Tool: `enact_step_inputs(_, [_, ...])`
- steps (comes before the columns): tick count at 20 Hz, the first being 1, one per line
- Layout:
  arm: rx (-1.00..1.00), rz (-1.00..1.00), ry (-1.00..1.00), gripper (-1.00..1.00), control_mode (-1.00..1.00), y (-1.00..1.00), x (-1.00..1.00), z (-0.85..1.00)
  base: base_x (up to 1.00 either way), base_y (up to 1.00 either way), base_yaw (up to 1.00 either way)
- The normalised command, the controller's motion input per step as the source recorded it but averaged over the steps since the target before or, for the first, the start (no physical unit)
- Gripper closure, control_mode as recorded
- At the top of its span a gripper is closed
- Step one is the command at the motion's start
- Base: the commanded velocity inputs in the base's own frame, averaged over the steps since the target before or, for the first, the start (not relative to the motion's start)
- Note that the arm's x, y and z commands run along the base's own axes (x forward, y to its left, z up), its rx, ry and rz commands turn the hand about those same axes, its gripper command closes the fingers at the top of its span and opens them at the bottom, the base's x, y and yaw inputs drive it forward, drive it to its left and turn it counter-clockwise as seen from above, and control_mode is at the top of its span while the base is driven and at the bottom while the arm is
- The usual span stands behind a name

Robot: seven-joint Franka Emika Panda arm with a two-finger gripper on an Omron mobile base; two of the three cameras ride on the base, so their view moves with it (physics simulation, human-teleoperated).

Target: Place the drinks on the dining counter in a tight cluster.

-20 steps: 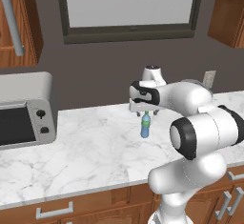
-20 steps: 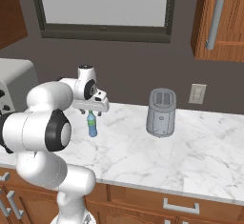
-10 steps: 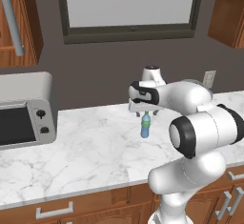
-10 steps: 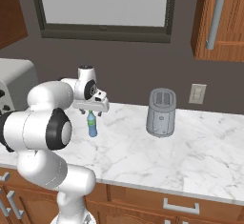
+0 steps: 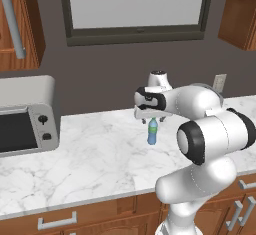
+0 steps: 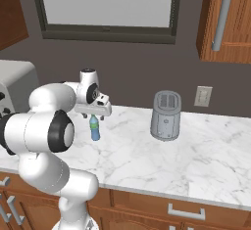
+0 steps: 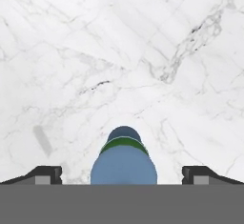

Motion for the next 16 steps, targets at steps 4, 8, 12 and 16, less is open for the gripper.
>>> enact_step_inputs(4, [0.0, 0.0, 0.0, -1.0, -1.0, 0.0, 0.0, -0.01, 0.0, 0.0, 0.0])
enact_step_inputs(8, [0.0, 0.0, 0.0, -1.0, -1.0, 0.0, 0.0, 0.0, 0.0, 0.0, 0.0])
enact_step_inputs(12, [0.0, 0.0, 0.0, -1.0, -1.0, 0.0, 0.0, 0.0, 0.0, 0.0, 0.0])
enact_step_inputs(16, [0.0, 0.0, 0.0, 1.0, -1.0, 0.0, 0.0, 0.0, 0.0, 0.0, 0.0])
